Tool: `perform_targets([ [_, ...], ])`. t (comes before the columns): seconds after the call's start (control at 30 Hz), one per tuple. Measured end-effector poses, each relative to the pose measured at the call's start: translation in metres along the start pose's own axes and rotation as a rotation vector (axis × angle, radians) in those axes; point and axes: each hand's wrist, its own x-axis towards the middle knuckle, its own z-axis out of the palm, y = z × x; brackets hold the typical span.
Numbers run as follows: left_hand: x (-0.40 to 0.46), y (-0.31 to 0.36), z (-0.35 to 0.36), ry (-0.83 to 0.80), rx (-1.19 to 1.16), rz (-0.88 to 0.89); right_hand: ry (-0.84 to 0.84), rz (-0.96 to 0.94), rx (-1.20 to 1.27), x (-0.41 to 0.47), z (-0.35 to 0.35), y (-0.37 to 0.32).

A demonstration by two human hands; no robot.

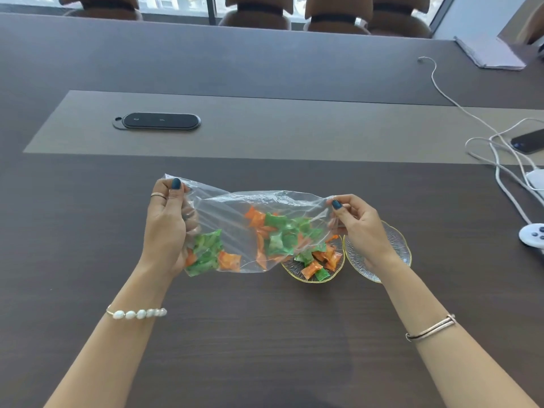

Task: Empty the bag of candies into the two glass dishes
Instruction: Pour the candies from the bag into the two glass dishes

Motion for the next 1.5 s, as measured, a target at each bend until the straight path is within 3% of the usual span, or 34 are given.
perform_targets([
  [0.27,-0.004,-0.003,0.006,-0.022,0.026,0.029,-0.011,0.044,-0.047,-0.005,-0.008,0.007],
  [0.7,-0.003,-0.029,0.03,-0.033,-0.013,0.015,0.025,-0.099,-0.036,-0.009,-0.055,-0.02],
  [1.1,-0.009,-0.085,0.117,-0.102,-0.053,-0.116,0.136,-0.004,-0.065,-0.005,-0.146,0.016],
  [1.5,-0.019,-0.072,0.168,-0.112,0.033,-0.387,0.097,0.155,0.094,0.021,-0.184,0.061],
])
